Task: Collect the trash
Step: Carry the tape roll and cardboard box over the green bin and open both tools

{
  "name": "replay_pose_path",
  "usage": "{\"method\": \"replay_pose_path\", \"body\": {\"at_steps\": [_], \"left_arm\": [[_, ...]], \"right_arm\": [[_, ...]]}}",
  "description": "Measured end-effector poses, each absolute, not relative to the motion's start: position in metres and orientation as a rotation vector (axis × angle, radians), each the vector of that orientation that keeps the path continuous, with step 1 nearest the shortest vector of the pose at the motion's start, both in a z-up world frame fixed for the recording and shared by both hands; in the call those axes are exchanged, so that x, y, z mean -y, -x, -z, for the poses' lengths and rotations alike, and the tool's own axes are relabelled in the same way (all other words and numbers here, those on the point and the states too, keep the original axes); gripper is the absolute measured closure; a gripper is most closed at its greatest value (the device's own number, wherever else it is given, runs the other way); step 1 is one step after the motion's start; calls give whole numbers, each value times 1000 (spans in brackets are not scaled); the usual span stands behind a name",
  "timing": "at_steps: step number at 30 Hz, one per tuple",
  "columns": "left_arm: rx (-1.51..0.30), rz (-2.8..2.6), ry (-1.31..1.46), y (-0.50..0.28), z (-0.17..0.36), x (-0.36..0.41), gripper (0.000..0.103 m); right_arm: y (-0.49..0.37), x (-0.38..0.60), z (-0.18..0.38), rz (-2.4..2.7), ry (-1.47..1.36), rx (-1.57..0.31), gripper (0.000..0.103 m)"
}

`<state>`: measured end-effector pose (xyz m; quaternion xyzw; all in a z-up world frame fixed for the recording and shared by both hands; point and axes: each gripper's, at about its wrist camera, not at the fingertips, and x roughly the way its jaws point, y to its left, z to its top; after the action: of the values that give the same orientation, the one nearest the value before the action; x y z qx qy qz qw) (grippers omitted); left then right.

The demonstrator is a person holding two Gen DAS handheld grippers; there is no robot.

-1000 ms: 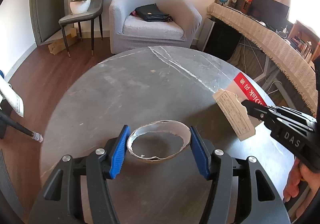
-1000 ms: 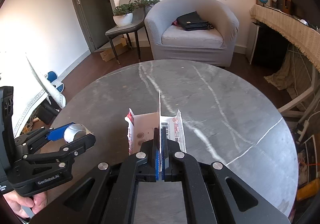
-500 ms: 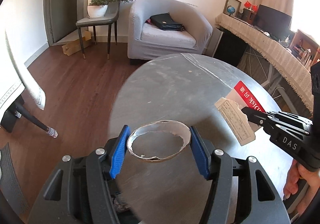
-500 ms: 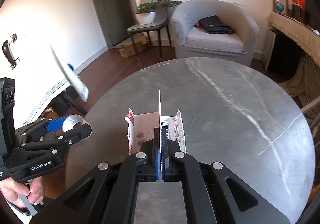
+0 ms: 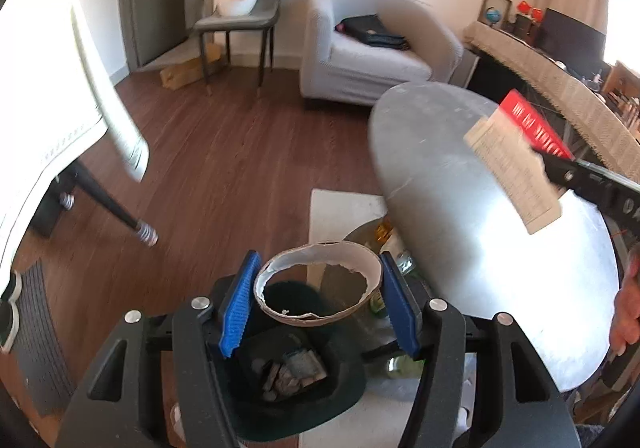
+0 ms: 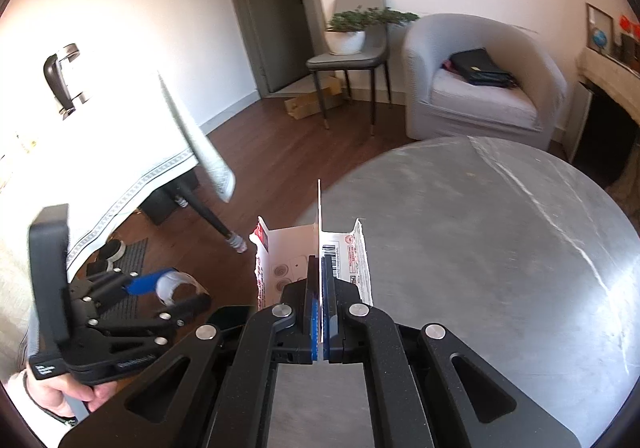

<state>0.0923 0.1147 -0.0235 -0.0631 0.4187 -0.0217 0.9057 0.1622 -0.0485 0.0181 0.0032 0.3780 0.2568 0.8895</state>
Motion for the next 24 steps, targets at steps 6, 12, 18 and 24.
{"method": "replay_pose_path", "body": {"at_steps": [6,12,18,24], "left_arm": [[-931,24,159,-83,50,-145,41],[-1061,23,179,-75,98,-161,41],[-1169,18,176,-67,145,-173,41],[-1254,36,201,-65,186,-182,40]], "right_arm": [[-152,5,-21,-597,52,-786,102],[-145,-25,-12,-633,110,-809,102],[-145,-45,3,-642,136,-852,102],[-146,-68,17,-655,163,-887,102]]}}
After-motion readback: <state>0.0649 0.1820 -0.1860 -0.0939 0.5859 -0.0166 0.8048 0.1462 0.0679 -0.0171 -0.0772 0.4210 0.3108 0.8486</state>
